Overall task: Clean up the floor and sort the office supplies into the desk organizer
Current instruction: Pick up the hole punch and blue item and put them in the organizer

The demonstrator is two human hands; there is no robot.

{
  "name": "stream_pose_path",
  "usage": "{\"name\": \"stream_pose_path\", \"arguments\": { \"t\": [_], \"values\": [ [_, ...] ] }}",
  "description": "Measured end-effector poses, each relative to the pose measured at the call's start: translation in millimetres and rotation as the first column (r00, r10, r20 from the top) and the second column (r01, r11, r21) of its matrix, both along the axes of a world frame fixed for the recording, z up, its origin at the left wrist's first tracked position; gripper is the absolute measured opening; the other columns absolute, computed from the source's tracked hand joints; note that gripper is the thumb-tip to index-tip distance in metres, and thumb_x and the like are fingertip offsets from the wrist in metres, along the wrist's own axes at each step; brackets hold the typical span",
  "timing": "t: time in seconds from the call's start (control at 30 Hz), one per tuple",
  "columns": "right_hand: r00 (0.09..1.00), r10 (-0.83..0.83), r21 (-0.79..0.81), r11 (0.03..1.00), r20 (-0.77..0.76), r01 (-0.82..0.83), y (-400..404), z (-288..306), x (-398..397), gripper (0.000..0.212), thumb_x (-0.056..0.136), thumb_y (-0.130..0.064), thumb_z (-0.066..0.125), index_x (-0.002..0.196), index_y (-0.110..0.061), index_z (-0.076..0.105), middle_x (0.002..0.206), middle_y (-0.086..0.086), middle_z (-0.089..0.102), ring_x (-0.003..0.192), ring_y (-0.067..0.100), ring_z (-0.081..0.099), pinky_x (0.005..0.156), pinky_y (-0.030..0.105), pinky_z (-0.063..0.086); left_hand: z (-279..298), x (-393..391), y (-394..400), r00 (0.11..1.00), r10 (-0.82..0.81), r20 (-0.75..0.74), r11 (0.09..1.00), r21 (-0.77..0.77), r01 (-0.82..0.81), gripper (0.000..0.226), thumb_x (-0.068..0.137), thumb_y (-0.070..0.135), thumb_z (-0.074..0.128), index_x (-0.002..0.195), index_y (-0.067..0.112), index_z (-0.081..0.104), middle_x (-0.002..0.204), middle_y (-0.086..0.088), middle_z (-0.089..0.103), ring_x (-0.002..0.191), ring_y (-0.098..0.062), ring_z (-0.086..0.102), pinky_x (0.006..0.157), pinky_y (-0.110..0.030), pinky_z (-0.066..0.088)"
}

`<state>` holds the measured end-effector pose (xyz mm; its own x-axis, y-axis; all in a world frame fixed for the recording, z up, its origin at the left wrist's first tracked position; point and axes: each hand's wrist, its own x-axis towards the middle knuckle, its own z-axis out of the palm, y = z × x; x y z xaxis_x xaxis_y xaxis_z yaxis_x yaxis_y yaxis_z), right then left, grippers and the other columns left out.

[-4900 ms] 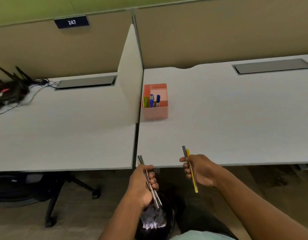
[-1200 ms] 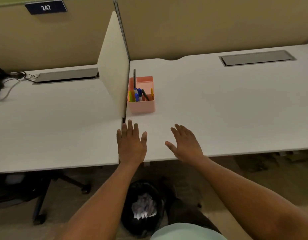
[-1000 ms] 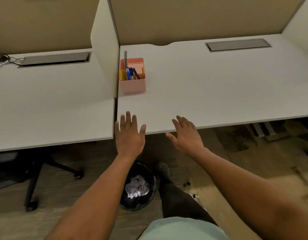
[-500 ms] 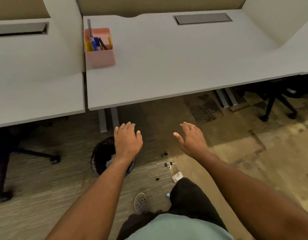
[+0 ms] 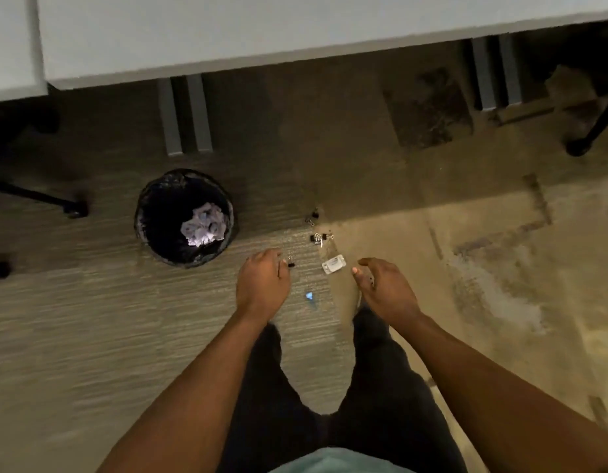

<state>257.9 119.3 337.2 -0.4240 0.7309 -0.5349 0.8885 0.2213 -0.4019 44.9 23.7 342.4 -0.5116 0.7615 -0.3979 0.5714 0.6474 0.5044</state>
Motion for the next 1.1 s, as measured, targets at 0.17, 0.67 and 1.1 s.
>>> {"name": "stream_pose_path", "arguments": {
  "t": [0.17, 0.67, 1.1],
  "values": [
    [0.999, -0.031, -0.164, 0.986, -0.016, 0.028, 8, -70, 55, 0.043, 0.097, -0.042, 0.045, 0.123, -0.011, 0.061, 0.12, 0.009, 0.066, 0.111, 0.026, 0.06, 0.092, 0.033, 0.048, -57, 74, -3, 0.979, 0.172, 0.111, 0.974, -0.17, -0.152, 0.029, 0.089, 0.011, 0.055, 0.115, 0.01, 0.067, 0.115, -0.007, 0.07, 0.105, -0.024, 0.064, 0.09, -0.028, 0.047],
    [0.987, -0.082, -0.4, 0.907, 0.138, 0.131, -51, -356, 56, 0.035, 0.096, -0.029, 0.041, 0.118, -0.01, 0.059, 0.107, 0.015, 0.069, 0.096, 0.035, 0.064, 0.081, 0.034, 0.049, -364, 107, -43, 0.961, 0.15, 0.23, 0.891, -0.452, -0.031, 0.031, 0.09, 0.02, 0.055, 0.119, 0.012, 0.064, 0.114, -0.009, 0.069, 0.103, -0.027, 0.064, 0.086, -0.034, 0.053],
    [0.597, -0.742, -0.471, 0.428, 0.304, 0.772, -18, -572, 32, 0.045, 0.084, -0.059, 0.06, 0.082, -0.015, 0.067, 0.082, 0.009, 0.073, 0.073, 0.026, 0.071, 0.071, 0.04, 0.058, -562, 124, -43, 0.97, 0.159, 0.181, 0.771, -0.637, -0.008, 0.055, 0.086, 0.048, 0.065, 0.121, 0.012, 0.043, 0.114, -0.011, 0.065, 0.103, -0.031, 0.063, 0.066, -0.033, 0.04]
  ]
}}
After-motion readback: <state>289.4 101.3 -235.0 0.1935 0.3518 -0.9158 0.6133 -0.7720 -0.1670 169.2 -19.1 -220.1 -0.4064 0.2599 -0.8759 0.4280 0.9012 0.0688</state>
